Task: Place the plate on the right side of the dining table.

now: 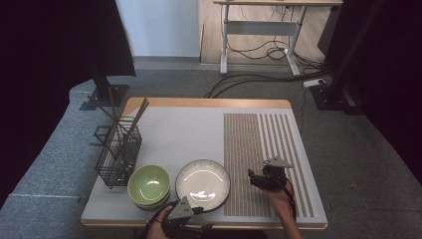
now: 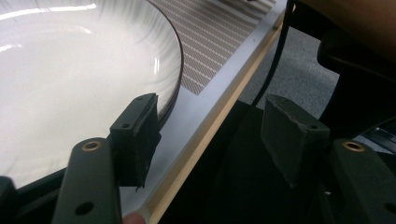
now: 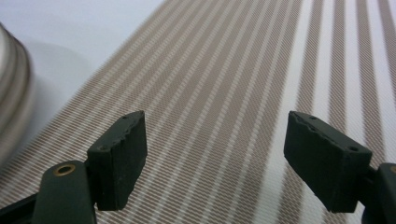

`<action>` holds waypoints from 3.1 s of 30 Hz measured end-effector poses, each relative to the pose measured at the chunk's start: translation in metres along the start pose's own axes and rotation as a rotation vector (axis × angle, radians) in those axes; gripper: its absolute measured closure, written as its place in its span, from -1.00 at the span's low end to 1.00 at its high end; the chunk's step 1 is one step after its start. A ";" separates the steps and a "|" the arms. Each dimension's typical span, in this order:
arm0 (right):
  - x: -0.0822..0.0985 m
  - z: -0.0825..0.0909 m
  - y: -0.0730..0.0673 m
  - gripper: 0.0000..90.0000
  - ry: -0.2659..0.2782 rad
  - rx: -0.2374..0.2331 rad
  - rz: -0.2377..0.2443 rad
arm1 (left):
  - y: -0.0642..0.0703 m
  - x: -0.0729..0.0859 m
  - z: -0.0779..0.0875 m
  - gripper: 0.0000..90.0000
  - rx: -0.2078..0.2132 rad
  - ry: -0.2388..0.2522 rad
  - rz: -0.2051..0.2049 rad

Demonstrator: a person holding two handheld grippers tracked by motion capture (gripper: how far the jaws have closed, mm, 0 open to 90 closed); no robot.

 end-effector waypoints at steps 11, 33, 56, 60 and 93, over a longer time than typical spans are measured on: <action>-0.026 -0.003 -0.039 -0.51 0.029 -0.114 0.040 | -0.003 0.001 -0.001 -0.04 0.015 0.016 -0.003; -0.042 -0.019 -0.073 -0.47 0.032 -0.217 0.078 | -0.010 -0.002 -0.001 0.01 0.041 0.032 0.032; -0.043 -0.033 -0.092 0.08 0.015 -0.300 0.129 | -0.015 -0.003 -0.001 0.02 0.058 0.038 0.057; -0.043 -0.034 -0.095 0.22 0.007 -0.321 0.135 | -0.016 -0.003 -0.001 0.02 0.055 0.036 0.059; -0.056 -0.023 -0.087 0.88 0.055 -0.394 0.036 | -0.016 -0.002 -0.002 -0.08 0.052 0.022 0.064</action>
Point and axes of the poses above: each handheld gripper's, and its own axes: z roughly backward along the jaws, x roughly out of its underside, y roughly to its right, the point moved 7 cm from there along -z, roughly forward along the jaws, and after that the axes turned 6 degrees about z, right-handed, at the moved point
